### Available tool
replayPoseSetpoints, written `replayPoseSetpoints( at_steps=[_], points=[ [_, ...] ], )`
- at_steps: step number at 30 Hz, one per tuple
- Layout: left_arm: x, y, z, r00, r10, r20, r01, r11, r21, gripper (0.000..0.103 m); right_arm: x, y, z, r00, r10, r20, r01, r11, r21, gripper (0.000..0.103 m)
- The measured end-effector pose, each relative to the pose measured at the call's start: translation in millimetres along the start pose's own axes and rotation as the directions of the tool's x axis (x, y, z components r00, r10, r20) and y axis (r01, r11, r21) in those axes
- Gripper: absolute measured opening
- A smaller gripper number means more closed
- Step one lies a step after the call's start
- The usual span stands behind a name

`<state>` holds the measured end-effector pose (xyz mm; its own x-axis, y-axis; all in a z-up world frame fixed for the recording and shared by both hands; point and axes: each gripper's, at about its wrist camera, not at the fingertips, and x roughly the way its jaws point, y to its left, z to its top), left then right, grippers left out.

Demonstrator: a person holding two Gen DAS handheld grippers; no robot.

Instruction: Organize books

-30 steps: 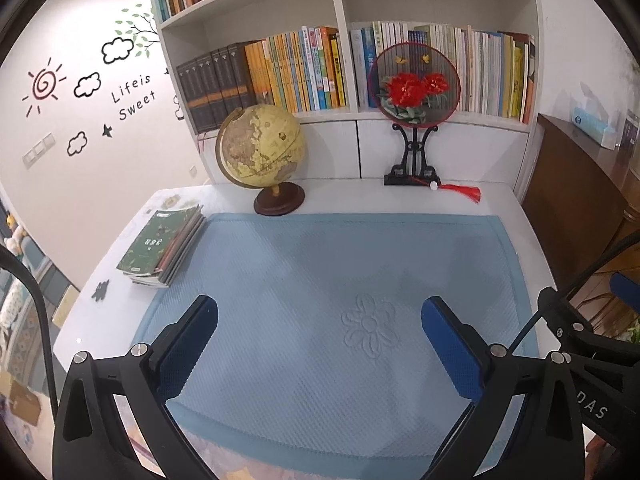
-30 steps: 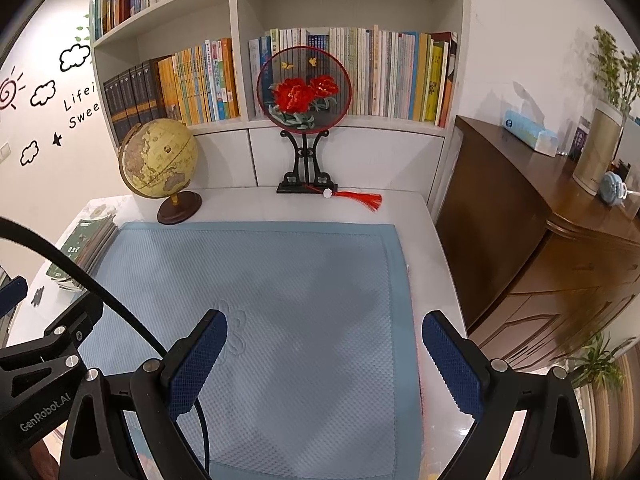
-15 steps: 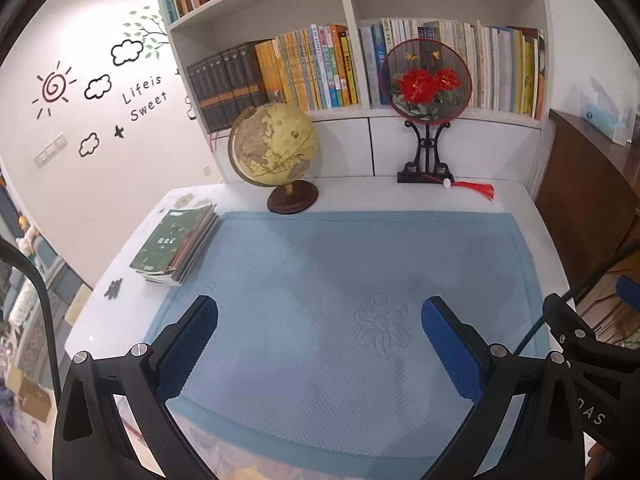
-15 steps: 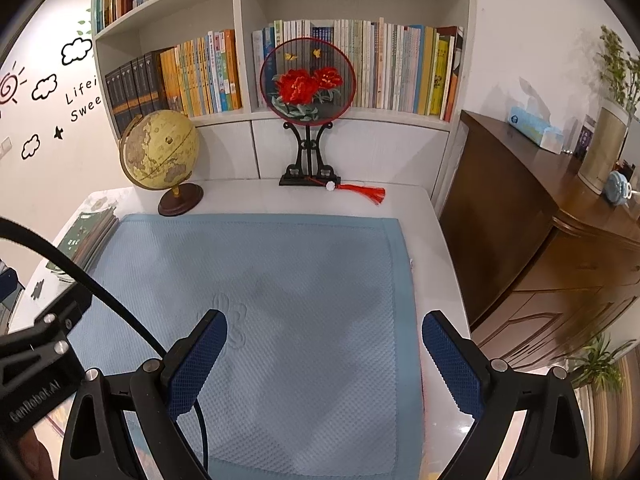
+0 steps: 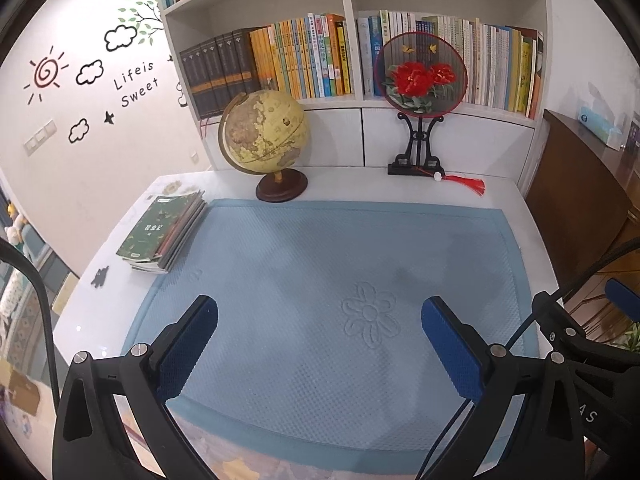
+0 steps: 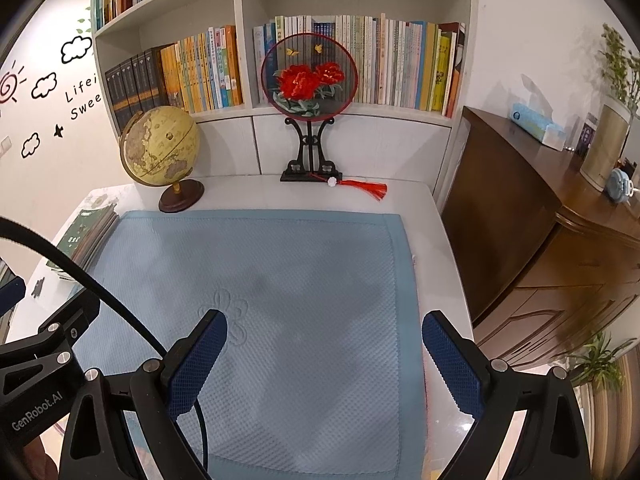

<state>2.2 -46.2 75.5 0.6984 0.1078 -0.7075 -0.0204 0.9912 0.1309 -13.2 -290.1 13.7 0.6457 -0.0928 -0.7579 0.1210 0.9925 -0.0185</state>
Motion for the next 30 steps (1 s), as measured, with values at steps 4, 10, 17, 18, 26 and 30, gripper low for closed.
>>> replayPoseSetpoints(
  at_steps=[4,10,17,18,26,30],
  points=[
    [2.1,1.4,-0.5,1.0,-0.005,-0.007,0.005,1.0,-0.003,0.102,1.1,0.6,0.5,1.0,0.0,-0.002,0.0,1.0,-0.004,0.097],
    [4.5,4.4,-2.5,0.999,0.005,-0.037,-0.005,1.0,0.003,0.102,6.0,4.1,1.7,1.0,0.014,-0.022,-0.014,1.0,0.007,0.097],
    [10.4,19.9,-4.5,0.999,0.03,-0.039,-0.028,0.999,0.045,0.102,11.4,22.3,2.1,0.999,0.04,-0.026,-0.039,0.998,0.04,0.097],
    [13.3,23.6,-5.0,0.999,0.027,-0.043,-0.025,0.999,0.048,0.102,13.2,27.4,2.3,0.999,0.034,-0.031,-0.033,0.999,0.042,0.097],
    [31.4,60.4,-0.5,0.997,-0.015,-0.077,0.02,0.997,0.069,0.102,19.4,67.5,2.2,0.998,-0.01,-0.062,0.013,0.999,0.05,0.097],
    [37.4,79.0,4.9,0.997,-0.022,-0.067,0.029,0.995,0.098,0.102,21.2,87.3,4.0,0.998,-0.019,-0.064,0.024,0.997,0.078,0.097]
  ],
)
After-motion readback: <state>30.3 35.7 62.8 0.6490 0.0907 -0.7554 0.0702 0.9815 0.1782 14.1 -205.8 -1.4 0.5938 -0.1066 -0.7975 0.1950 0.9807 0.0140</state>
